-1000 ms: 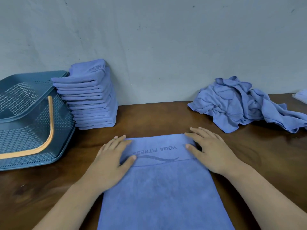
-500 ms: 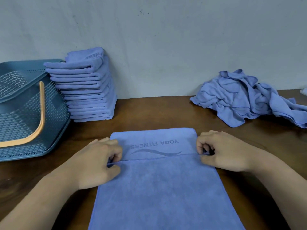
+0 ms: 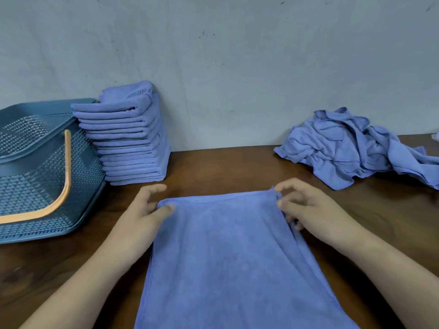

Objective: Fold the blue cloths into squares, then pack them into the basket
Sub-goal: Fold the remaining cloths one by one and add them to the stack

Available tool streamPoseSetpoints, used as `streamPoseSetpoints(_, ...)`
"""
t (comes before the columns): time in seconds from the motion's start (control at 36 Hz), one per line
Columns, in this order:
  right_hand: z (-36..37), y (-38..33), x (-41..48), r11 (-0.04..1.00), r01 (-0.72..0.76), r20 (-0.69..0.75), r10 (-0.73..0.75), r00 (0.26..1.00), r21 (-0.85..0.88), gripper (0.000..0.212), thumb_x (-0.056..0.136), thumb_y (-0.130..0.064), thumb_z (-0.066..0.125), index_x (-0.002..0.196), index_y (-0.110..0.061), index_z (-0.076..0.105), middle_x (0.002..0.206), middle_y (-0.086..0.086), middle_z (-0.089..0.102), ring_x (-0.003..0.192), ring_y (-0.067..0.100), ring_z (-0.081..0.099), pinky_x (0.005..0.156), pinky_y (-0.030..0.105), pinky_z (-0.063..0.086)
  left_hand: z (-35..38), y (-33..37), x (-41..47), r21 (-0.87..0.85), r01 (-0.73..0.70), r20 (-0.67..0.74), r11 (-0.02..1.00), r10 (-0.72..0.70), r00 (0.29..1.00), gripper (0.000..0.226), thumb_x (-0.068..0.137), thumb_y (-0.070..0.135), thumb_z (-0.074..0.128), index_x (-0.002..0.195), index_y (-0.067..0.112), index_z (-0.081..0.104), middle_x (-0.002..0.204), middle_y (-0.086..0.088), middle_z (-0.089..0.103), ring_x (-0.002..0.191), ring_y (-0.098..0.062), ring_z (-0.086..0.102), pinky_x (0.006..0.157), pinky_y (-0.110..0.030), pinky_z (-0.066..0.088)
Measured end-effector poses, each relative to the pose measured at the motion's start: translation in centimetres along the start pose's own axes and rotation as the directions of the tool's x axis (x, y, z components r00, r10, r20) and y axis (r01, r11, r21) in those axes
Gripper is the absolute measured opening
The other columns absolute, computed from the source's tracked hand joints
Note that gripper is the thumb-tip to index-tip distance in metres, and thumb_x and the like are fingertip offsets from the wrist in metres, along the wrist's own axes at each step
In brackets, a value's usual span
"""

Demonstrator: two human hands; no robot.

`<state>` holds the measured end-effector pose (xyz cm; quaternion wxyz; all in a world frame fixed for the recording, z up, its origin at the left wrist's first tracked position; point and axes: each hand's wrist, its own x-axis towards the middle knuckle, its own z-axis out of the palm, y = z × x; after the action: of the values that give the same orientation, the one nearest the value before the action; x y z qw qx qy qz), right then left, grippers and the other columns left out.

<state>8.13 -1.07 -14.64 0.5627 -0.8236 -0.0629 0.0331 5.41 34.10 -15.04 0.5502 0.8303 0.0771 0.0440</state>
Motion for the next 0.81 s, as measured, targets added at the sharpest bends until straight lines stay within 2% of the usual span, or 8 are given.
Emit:
streamPoseSetpoints(0.14, 0.4, 0.8, -0.1, 0.981, 0.067, 0.002, -0.067, 0.998, -0.180, 0.018, 0.092, -0.019, 0.079, 0.095, -0.037, 0.078, 0.093, -0.011, 0.074, 0.081, 0.001, 0.066, 0.078, 0.015, 0.048, -0.7, -0.2, 0.3, 0.070, -0.056, 0.106, 0.996, 0.048, 0.993, 0.039, 0.095, 0.007, 0.071, 0.114, 0.039, 0.059, 0.096, -0.007, 0.077, 0.089, -0.039, 0.068, 0.086, -0.053, 0.055)
streamPoseSetpoints(0.25, 0.7, 1.5, 0.0, 0.964, 0.079, -0.032, -0.090, 0.995, -0.255, 0.021, 0.094, -0.021, 0.077, 0.098, -0.041, 0.079, 0.067, -0.012, 0.058, 0.063, 0.006, 0.052, 0.070, 0.018, 0.044, -0.8, -0.5, 0.7, 0.100, -0.096, 0.086, 0.990, 0.088, 0.992, 0.025, 0.096, 0.007, 0.070, 0.103, 0.029, 0.058, 0.069, -0.008, 0.057, 0.065, -0.021, 0.043, 0.065, -0.034, 0.037)
streamPoseSetpoints(0.39, 0.6, 1.8, 0.2, 0.955, 0.063, -0.035, -0.076, 0.997, -0.291, 0.033, 0.095, -0.010, 0.071, 0.099, -0.042, 0.078, 0.058, -0.016, 0.043, 0.055, 0.005, 0.041, 0.066, 0.025, 0.040, 0.3, -0.8, 0.9, 0.091, -0.195, -0.166, 0.977, 0.208, 0.964, 0.028, 0.098, -0.001, 0.062, 0.082, 0.022, 0.068, 0.060, 0.006, 0.042, 0.052, -0.009, 0.032, 0.047, -0.017, 0.027)
streamPoseSetpoints(0.44, 0.6, 1.9, 0.2, 0.955, 0.063, -0.031, -0.075, 0.997, -0.291, 0.034, 0.095, -0.009, 0.071, 0.100, -0.042, 0.078, 0.056, -0.017, 0.042, 0.055, 0.005, 0.042, 0.066, 0.026, 0.040, 0.7, -1.0, 1.1, 0.109, -0.190, -0.180, 0.976, 0.207, 0.962, 0.031, 0.101, 0.005, 0.063, 0.084, 0.029, 0.075, 0.060, 0.016, 0.053, 0.053, -0.006, 0.041, 0.050, -0.014, 0.032)
streamPoseSetpoints(0.53, 0.6, 1.9, 0.1, 0.953, 0.076, -0.037, -0.090, 0.995, -0.294, 0.035, 0.095, -0.009, 0.071, 0.103, -0.042, 0.077, 0.054, -0.018, 0.043, 0.055, 0.004, 0.046, 0.066, 0.024, 0.040, 0.7, -1.4, 1.1, 0.246, -0.164, -0.065, 0.955, 0.185, 0.981, 0.020, 0.102, 0.022, 0.066, 0.106, 0.041, 0.073, 0.083, 0.023, 0.070, 0.073, 0.000, 0.062, 0.067, -0.015, 0.043)
streamPoseSetpoints(0.61, 0.6, 1.9, 0.2, 0.946, 0.081, -0.040, -0.098, 0.994, -0.313, 0.036, 0.096, -0.009, 0.071, 0.107, -0.043, 0.076, 0.056, -0.022, 0.048, 0.057, 0.003, 0.049, 0.063, 0.019, 0.036, 0.3, -1.7, 1.1, 0.292, -0.165, -0.009, 0.942, 0.175, 0.985, 0.025, 0.100, 0.023, 0.067, 0.115, 0.042, 0.072, 0.108, 0.021, 0.071, 0.093, 0.003, 0.063, 0.081, -0.015, 0.043)
streamPoseSetpoints(0.69, 0.8, 2.0, 0.3, 0.930, 0.105, -0.033, -0.125, 0.992, -0.351, 0.042, 0.096, -0.009, 0.069, 0.113, -0.047, 0.074, 0.079, -0.024, 0.056, 0.064, 0.003, 0.052, 0.066, 0.020, 0.039, 0.2, -1.7, 1.0, 0.375, -0.203, 0.021, 0.905, 0.211, 0.977, 0.027, 0.098, 0.019, 0.070, 0.115, 0.040, 0.074, 0.121, 0.025, 0.065, 0.115, 0.002, 0.060, 0.090, -0.007, 0.039)
streamPoseSetpoints(0.81, 0.9, 2.2, 0.4, 0.922, 0.138, -0.071, -0.175, 0.982, -0.363, 0.049, 0.095, -0.005, 0.066, 0.131, -0.038, 0.069, 0.104, -0.034, 0.056, 0.070, 0.007, 0.056, 0.072, 0.020, 0.042, 0.2, -1.8, 1.0, 0.391, -0.213, 0.032, 0.895, 0.219, 0.975, 0.026, 0.098, 0.017, 0.070, 0.114, 0.038, 0.074, 0.118, 0.026, 0.064, 0.114, 0.005, 0.060, 0.088, -0.001, 0.038)
